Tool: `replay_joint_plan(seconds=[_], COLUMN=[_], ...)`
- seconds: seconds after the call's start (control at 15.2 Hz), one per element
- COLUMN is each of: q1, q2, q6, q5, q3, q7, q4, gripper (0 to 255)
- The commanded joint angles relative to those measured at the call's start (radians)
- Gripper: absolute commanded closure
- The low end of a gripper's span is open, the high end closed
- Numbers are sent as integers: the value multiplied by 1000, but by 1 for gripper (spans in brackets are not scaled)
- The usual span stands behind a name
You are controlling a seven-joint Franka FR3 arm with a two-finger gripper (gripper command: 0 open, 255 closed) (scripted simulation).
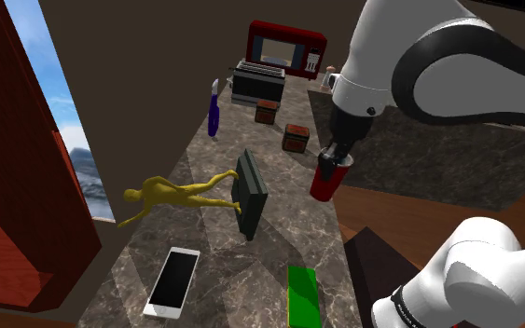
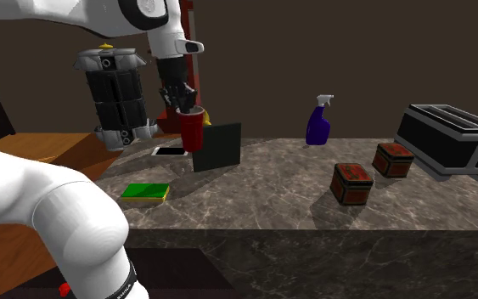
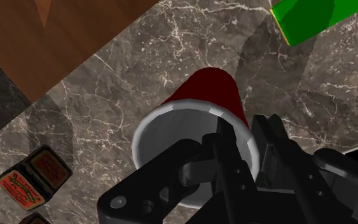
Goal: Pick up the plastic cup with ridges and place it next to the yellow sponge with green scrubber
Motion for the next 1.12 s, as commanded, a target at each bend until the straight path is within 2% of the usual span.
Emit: replay_joint_plan(seconds=[0.0,0.26,1.06], q1=[19,60,77], q2=[-82,-228,-250], q6=[-30,-107,41], q5=[16,50,78], q3=[2,14,43], q7=[8,34,42], q4=[-52,-123,-294], gripper=[255,255,255])
